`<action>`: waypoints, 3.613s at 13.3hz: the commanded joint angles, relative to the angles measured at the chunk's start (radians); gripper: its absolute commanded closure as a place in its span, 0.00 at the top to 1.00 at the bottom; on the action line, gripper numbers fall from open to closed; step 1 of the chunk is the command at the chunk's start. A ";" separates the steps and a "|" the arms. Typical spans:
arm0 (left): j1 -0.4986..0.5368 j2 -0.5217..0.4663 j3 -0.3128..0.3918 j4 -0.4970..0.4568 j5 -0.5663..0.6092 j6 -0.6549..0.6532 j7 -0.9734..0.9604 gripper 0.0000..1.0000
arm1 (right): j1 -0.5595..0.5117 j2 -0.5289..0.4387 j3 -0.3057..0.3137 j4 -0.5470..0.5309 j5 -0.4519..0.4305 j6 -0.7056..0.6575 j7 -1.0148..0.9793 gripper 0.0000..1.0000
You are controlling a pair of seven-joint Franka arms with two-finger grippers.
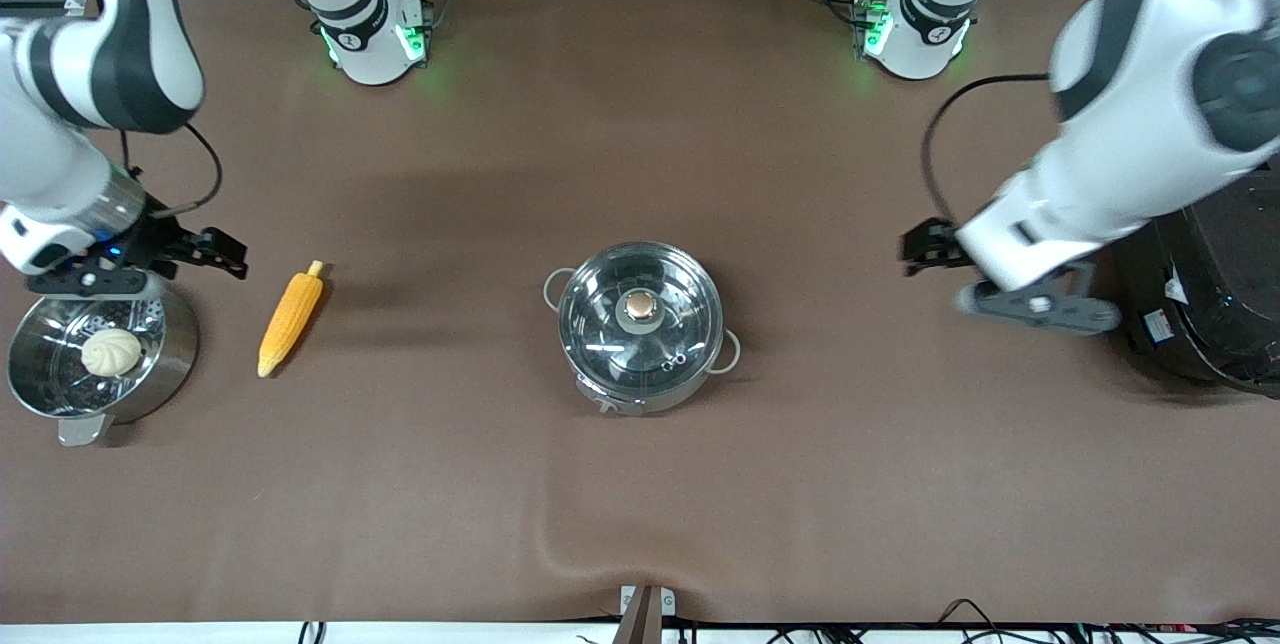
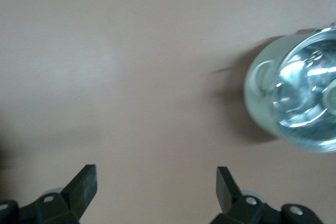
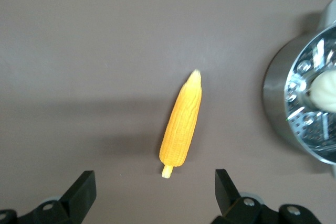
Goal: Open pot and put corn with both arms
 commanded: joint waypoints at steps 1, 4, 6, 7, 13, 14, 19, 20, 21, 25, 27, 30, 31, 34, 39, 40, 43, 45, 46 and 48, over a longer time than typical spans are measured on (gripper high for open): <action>-0.119 0.090 0.010 0.039 -0.009 0.104 -0.159 1.00 | -0.023 0.101 0.002 -0.006 -0.010 0.060 0.013 1.00; -0.245 0.201 0.021 0.101 0.011 0.224 -0.304 1.00 | -0.035 0.205 -0.001 -0.001 -0.009 0.145 0.056 1.00; -0.323 0.248 0.026 0.102 0.078 0.308 -0.393 1.00 | -0.058 0.293 -0.001 0.008 -0.012 0.216 0.206 1.00; -0.357 0.276 0.029 0.104 0.115 0.339 -0.422 1.00 | -0.063 0.334 -0.003 0.028 -0.013 0.219 0.225 1.00; -0.523 0.397 0.132 0.164 0.169 0.426 -0.490 1.00 | -0.092 0.440 0.000 0.057 0.007 0.218 0.297 0.96; -0.525 0.408 0.135 0.164 0.169 0.445 -0.496 1.00 | -0.088 0.440 0.000 0.059 0.020 0.218 0.297 0.96; -0.532 0.419 0.133 0.162 0.169 0.459 -0.511 1.00 | -0.085 0.474 0.003 0.059 0.033 0.252 0.292 0.60; -0.534 0.422 0.133 0.162 0.169 0.459 -0.548 0.97 | -0.077 0.477 0.003 0.059 0.033 0.252 0.294 0.42; -0.534 0.422 0.130 0.162 0.165 0.459 -0.606 0.52 | -0.071 0.482 0.003 0.057 0.033 0.250 0.288 0.27; -0.534 0.420 0.127 0.156 0.162 0.459 -0.659 0.00 | -0.004 0.421 0.003 0.130 0.016 0.115 0.251 0.06; -0.534 0.416 0.127 0.156 0.160 0.456 -0.660 0.00 | 0.053 0.425 0.002 0.325 -0.002 -0.179 0.245 0.06; -0.532 0.361 0.129 0.158 0.149 0.401 -0.662 0.00 | 0.110 0.414 0.015 0.485 0.016 -0.350 0.239 0.06; -0.525 0.326 0.130 0.159 0.148 0.355 -0.662 0.00 | 0.142 0.404 0.025 0.507 0.021 -0.351 0.243 0.06; -0.427 0.220 0.133 0.156 0.125 0.260 -0.675 0.00 | 0.223 0.376 0.028 0.560 0.082 -0.354 0.251 0.06; -0.135 0.190 0.129 0.132 0.126 0.247 -0.690 0.00 | 0.433 0.415 0.025 0.669 0.179 -0.315 0.426 0.05; -0.080 0.199 0.126 0.112 0.122 0.247 -0.647 0.00 | 0.493 0.428 0.025 0.694 0.180 -0.275 0.525 0.05; 0.029 0.206 0.123 0.015 0.120 0.264 -0.530 0.00 | 0.659 0.503 0.026 0.714 0.183 -0.059 0.734 0.05; 0.074 0.181 0.118 -0.090 0.119 0.322 -0.490 0.00 | 0.722 0.590 0.026 0.760 0.186 0.096 0.777 0.06; 0.090 0.167 0.101 -0.152 0.119 0.365 -0.485 0.00 | 0.750 0.660 0.025 0.824 0.186 0.157 0.792 0.06; 0.095 0.153 0.087 -0.267 0.120 0.469 -0.485 0.00 | 0.759 0.767 0.025 0.916 0.183 0.189 0.819 0.14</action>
